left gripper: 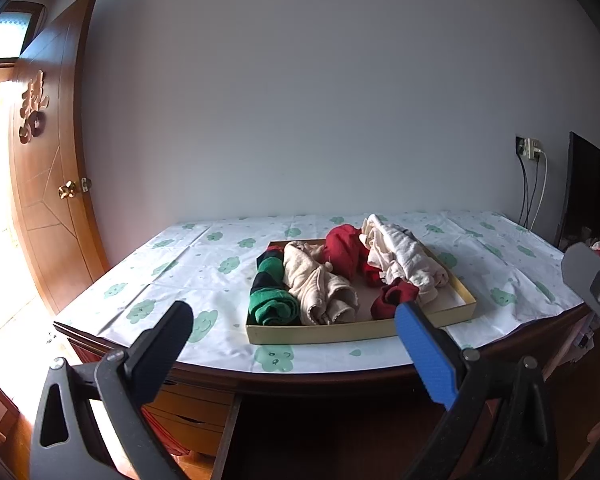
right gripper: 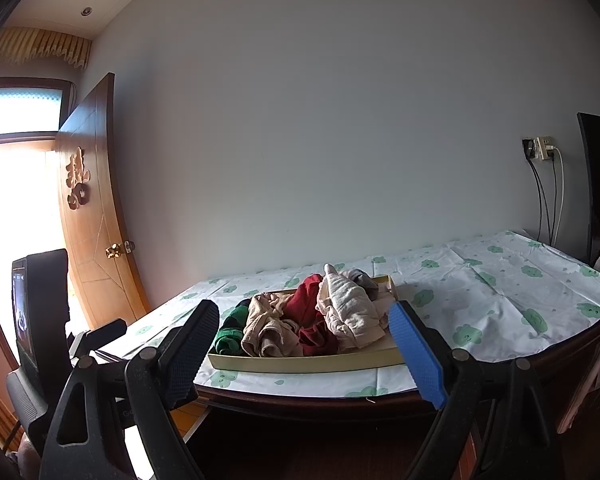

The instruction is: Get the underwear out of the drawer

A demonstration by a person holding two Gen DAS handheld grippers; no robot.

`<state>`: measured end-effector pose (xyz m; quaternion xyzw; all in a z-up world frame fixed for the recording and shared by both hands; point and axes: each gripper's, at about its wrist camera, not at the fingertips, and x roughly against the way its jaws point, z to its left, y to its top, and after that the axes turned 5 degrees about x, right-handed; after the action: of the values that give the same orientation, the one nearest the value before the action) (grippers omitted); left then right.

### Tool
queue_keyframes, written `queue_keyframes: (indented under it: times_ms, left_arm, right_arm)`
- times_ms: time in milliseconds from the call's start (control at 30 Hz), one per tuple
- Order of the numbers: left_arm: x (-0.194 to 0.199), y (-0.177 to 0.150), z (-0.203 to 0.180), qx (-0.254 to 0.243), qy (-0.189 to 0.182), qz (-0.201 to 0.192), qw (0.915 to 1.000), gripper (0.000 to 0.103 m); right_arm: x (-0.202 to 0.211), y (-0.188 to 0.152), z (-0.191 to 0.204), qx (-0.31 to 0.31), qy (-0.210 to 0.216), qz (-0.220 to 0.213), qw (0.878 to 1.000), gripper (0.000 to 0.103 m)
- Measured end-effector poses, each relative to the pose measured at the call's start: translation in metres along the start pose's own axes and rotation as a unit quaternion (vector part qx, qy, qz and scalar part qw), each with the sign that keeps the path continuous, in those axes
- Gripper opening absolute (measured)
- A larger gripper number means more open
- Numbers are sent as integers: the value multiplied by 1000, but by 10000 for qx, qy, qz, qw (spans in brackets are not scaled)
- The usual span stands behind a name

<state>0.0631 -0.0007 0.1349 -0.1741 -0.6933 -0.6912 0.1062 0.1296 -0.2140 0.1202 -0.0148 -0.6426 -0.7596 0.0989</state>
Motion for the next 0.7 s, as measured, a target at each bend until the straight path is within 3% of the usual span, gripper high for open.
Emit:
queue_keyframes:
  times_ms: [467, 700]
  left_arm:
    - [2, 4, 3, 60, 74, -43, 9999, 103]
    - [12, 5, -6, -256, 393, -380, 9982, 103]
  right_arm:
    - [5, 1, 5, 119, -57, -80, 9999, 89]
    - [7, 2, 5, 78, -65, -99, 9999, 89]
